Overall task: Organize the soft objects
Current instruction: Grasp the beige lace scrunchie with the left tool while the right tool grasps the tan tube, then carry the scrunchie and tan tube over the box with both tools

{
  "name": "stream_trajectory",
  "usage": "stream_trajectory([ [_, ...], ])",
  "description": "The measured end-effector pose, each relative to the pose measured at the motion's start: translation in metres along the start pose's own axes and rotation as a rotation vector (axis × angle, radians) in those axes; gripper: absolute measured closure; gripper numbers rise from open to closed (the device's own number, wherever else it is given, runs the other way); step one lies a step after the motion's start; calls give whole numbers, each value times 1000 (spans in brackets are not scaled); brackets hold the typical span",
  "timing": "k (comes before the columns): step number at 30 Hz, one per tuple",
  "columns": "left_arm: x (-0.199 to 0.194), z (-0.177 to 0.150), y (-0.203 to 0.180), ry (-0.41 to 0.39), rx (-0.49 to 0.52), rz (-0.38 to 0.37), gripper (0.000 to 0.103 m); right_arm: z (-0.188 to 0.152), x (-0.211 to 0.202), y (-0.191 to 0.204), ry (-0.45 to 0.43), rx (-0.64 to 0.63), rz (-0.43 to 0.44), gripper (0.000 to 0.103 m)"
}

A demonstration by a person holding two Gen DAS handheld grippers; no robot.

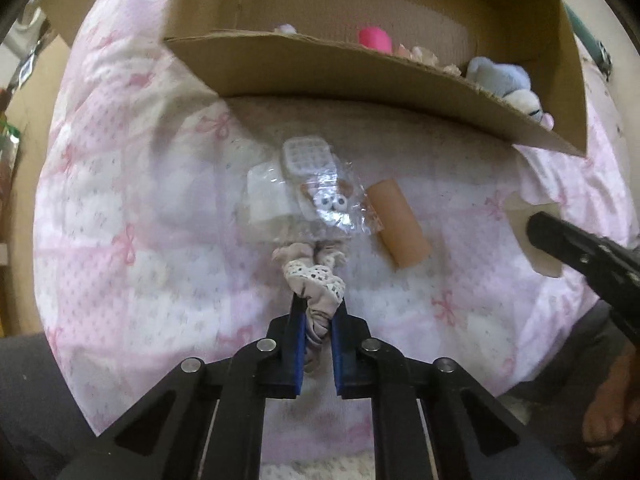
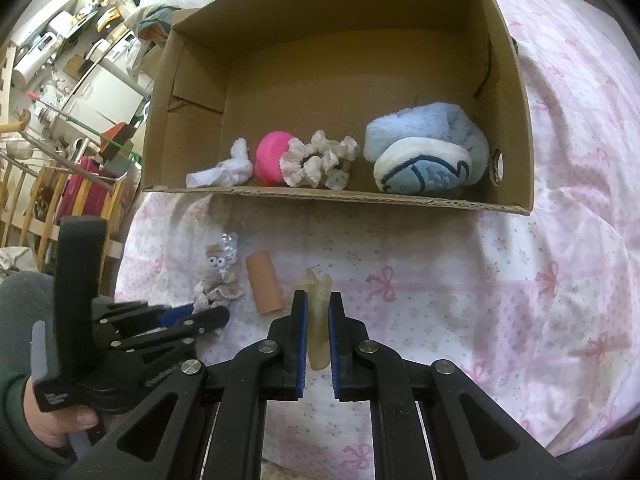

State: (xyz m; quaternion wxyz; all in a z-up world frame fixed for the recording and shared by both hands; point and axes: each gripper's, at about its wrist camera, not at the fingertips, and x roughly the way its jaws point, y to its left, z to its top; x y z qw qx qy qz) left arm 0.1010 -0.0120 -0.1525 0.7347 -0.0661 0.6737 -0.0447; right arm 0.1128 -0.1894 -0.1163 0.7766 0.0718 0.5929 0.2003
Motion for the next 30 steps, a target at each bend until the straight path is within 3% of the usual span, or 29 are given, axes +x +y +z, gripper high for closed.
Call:
stream_trajectory([
  [12, -32, -30, 17, -38, -26, 7, 93, -8, -6, 4, 11, -9, 36, 92],
  [19, -63, -57, 3, -106, -55, -9, 93, -8, -14, 1, -13, 7, 57, 92],
  [26, -108, -61, 9, -301, -82, 85, 93, -5, -29, 3, -73, 8, 95, 92],
  [30, -115, -47, 6, -347, -84, 105, 93, -5, -39, 7, -112, -2, 121, 92],
])
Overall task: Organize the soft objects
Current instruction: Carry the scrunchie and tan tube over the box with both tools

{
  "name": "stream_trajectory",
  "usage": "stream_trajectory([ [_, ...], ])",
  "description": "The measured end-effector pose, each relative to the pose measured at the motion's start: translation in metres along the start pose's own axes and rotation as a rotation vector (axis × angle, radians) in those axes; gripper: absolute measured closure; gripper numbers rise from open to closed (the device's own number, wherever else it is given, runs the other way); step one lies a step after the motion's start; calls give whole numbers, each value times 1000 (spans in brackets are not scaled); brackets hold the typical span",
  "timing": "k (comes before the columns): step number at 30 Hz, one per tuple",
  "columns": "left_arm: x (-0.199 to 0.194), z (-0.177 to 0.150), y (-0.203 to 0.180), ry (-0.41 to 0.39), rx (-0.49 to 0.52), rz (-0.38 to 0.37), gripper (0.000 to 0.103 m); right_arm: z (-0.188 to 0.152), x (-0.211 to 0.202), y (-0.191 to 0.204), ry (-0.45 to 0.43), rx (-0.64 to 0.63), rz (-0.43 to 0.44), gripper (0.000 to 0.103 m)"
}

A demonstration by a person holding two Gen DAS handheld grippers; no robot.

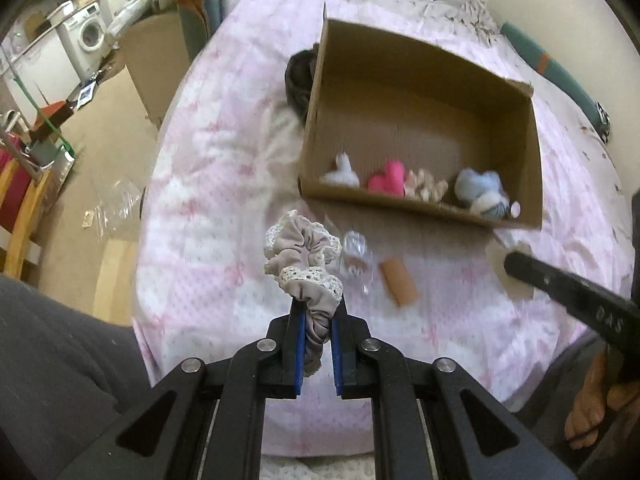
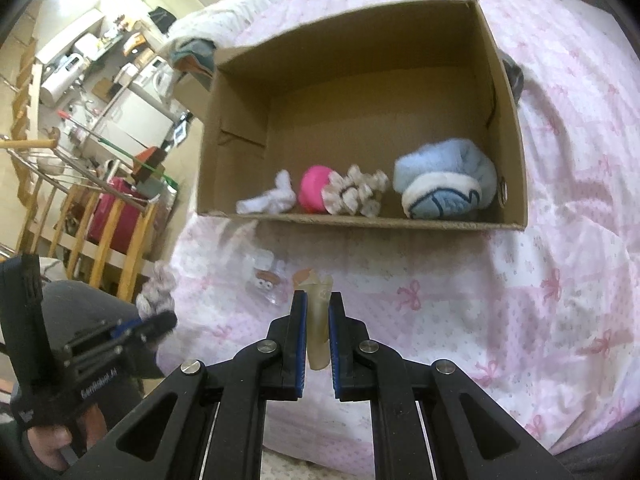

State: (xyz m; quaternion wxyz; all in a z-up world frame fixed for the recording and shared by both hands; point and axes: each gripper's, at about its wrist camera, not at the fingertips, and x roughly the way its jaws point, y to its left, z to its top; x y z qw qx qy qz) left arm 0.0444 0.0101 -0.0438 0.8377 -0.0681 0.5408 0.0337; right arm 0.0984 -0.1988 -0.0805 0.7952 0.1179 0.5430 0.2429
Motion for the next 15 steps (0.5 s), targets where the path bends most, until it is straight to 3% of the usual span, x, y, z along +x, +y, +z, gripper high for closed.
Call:
stream_trajectory([
  [15, 5, 46, -7, -52, 19, -2, 93, 5, -35, 11, -156, -35, 49, 92],
])
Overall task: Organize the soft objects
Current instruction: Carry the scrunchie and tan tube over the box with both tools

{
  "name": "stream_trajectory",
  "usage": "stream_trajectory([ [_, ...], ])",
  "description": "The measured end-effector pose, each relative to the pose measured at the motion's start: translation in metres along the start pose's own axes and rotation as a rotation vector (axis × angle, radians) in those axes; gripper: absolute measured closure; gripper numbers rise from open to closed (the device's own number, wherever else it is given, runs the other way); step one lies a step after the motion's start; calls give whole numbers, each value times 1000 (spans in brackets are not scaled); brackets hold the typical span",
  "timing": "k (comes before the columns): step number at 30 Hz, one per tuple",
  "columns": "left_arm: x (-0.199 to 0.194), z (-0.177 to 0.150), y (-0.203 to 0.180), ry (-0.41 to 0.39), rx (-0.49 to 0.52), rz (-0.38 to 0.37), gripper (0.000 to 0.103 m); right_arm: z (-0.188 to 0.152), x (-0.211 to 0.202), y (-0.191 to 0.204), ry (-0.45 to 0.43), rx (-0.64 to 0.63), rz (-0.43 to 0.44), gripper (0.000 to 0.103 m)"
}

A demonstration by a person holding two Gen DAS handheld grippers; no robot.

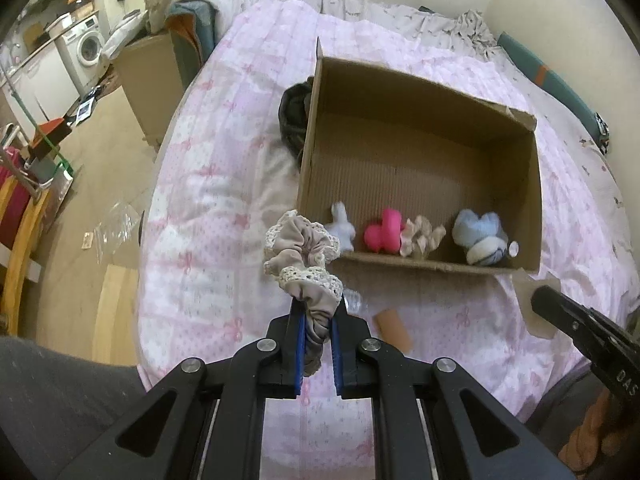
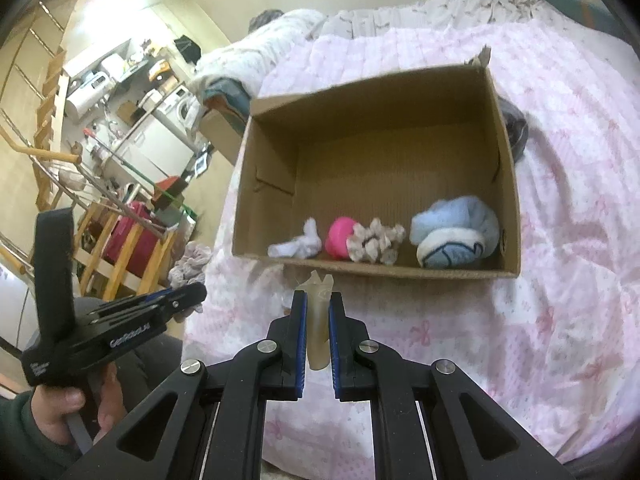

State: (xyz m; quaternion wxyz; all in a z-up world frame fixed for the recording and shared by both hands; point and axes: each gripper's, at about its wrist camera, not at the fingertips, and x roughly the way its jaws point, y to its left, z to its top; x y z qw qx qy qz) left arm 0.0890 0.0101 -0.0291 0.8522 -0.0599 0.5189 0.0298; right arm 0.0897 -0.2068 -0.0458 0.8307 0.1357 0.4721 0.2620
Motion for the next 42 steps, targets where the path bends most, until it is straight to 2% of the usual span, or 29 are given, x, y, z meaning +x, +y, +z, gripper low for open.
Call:
stream_trajectory([
  [6, -3, 20, -3, -30, 16, -13, 93, 11, -11, -3, -59, 19, 3, 92],
  [14, -9, 51, -11, -74, 28, -52, 93, 36, -21, -10, -92, 41, 3, 92],
  [20, 2, 78, -20, -130, 61, -22, 93, 61, -19, -15, -125, 0, -21, 92],
  [23, 14, 77, -25, -203, 86, 13, 93, 67, -12, -28, -159, 24, -6, 92],
  [25, 27, 69, -29, -236, 134, -8, 93, 64, -3, -42, -181, 69, -16, 92],
  [28, 49, 63, -31, -175, 131, -2, 93, 61, 11, -57, -144, 144, -51, 92],
  [30, 57, 63, -25, -129, 70, -57, 93, 61, 14, -56, -136, 127, -76, 92],
  [35, 62, 68, -23, -121, 47, -67, 93, 60, 21, -58, -114, 122, -89, 92],
  [40, 69, 67, -26, -103, 54, -47, 93, 62, 32, -61, -87, 122, -107, 92],
  [42, 70, 67, -27, -97, 54, -63, 93, 61, 36, -60, -73, 115, -119, 92],
])
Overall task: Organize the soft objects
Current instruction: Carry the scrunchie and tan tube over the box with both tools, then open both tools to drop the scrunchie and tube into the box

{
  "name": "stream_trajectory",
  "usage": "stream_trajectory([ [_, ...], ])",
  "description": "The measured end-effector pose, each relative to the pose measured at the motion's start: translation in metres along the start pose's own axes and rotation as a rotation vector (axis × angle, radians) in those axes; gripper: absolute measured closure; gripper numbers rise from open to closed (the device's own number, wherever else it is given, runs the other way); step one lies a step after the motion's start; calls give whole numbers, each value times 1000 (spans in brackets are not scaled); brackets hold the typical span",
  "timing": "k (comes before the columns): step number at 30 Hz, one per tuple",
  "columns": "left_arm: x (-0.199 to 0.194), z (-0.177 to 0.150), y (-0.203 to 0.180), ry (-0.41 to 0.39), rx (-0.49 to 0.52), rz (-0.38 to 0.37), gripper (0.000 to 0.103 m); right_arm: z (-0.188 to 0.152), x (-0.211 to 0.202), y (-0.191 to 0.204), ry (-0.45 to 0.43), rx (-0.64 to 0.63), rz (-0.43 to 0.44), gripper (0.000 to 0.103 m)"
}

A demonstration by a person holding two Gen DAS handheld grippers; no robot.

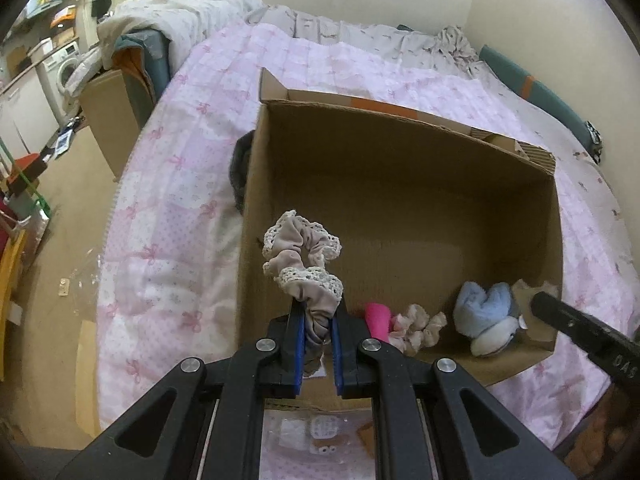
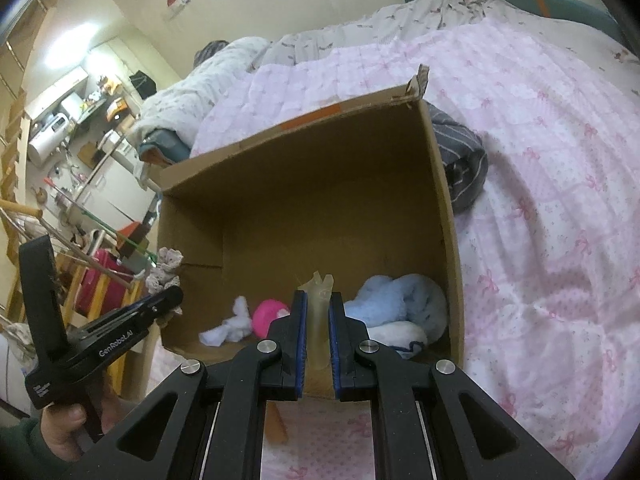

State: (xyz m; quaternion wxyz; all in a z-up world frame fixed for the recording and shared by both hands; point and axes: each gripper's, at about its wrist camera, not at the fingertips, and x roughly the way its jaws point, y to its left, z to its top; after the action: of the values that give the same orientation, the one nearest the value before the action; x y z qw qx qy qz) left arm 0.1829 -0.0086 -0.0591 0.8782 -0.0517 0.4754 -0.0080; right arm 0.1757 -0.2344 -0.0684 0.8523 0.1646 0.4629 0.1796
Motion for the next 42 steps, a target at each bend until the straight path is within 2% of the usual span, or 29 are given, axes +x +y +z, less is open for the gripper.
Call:
stream_trajectory([
  [12, -2, -3, -8, -9, 32, 12, 93, -5, 11, 10, 37, -47, -11, 91],
  [18, -1, -5, -13, 1, 55, 17, 89, -6, 10, 10, 45, -46, -12, 91],
  [25, 2, -8, -18, 18, 84, 23, 72, -6, 12, 10, 54, -46, -10, 91],
  [27, 2, -8, -19, 18, 83, 18, 62, -7, 12, 11, 55, -51, -12, 91],
  [29, 0, -8, -21, 7, 85, 20, 41, -7, 12, 11, 54, -51, -12, 91],
  [30, -3, -8, -22, -8, 89, 22, 39, -7, 12, 11, 54, -50, -12, 91],
  [38, -4, -10, -29, -9, 129, 37, 37, -6, 11, 12, 45, -48, -6, 90],
  [42, -4, -10, -29, -10, 129, 36, 37, -5, 2, 14, -2, -57, 25, 84],
])
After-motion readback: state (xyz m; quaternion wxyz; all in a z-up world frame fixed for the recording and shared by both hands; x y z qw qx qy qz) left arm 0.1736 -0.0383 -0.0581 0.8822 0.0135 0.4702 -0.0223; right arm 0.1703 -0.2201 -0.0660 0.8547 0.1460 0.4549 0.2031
